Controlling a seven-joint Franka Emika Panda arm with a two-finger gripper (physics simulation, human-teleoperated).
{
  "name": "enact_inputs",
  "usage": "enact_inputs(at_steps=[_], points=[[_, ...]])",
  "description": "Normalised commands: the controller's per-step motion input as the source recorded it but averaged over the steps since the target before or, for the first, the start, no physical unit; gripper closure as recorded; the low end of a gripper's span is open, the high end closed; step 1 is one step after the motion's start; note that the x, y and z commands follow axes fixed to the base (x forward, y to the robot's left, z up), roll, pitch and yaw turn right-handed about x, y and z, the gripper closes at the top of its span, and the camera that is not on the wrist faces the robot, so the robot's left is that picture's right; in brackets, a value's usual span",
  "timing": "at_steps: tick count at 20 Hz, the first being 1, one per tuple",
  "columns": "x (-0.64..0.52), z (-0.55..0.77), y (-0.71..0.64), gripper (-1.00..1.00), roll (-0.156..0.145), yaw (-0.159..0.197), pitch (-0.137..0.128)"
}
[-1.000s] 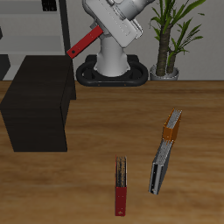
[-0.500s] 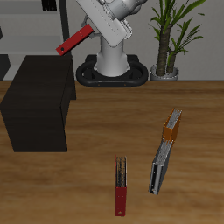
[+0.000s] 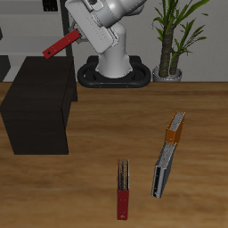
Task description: Place the left red book flat on top of the shelf and place the orange book flat on top of the shelf
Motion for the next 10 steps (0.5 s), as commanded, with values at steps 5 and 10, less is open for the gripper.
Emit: enact_inputs(at_steps=[5,10], points=[[-0.03,-0.19,-0.25,1.00,-0.033,0.002,0.022],[-0.01,-0.27,-0.35,1.00,-0.045,-0.012,0.055]])
